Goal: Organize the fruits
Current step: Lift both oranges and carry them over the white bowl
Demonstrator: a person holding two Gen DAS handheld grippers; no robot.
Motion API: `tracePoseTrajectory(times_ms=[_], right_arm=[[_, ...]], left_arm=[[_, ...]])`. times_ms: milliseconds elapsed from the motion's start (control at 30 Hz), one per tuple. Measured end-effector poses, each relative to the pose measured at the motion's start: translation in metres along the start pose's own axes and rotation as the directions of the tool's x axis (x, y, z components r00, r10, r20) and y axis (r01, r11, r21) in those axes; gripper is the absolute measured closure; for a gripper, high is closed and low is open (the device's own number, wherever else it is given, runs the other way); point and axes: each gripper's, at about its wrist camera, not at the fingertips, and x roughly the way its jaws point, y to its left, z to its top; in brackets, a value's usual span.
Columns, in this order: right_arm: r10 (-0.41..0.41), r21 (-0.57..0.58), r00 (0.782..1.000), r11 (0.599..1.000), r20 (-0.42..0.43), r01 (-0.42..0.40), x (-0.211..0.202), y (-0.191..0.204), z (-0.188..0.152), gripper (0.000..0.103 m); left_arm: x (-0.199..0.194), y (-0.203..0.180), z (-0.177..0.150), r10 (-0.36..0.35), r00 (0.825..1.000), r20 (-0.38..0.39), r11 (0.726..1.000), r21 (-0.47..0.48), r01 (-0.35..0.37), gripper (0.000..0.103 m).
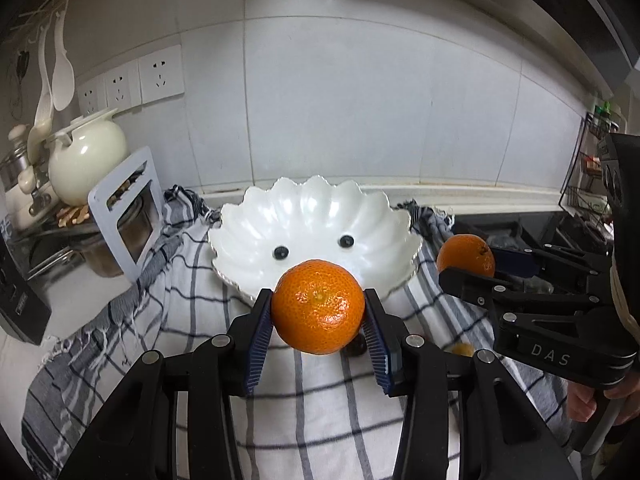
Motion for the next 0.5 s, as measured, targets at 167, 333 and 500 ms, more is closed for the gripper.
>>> tracePoseTrajectory(times_ms=[167, 333, 500], right_arm=[[-0.009, -0.012, 1.0, 1.0, 0.019, 0.01, 0.006, -0.001, 0.018, 0.056], [-0.022, -0.026, 0.999, 0.999, 0.033, 0.023, 0.013, -0.004, 0.038, 0.056], [-0.026, -0.035, 0.999, 0.999, 0.02, 0.026, 0.029, -0.008, 0.057, 0.056]], left_arm=[[0.006, 0.005, 0.015, 0.005, 1.0, 0.012, 1.0, -0.006, -0.005, 0.06], [0.016, 0.009, 0.032, 0.012, 1.0, 0.015, 1.0, -0.008, -0.012, 0.06], [0.031, 0.014, 0.047, 0.006, 1.0, -0.001, 1.0, -0.02, -0.006, 0.06]])
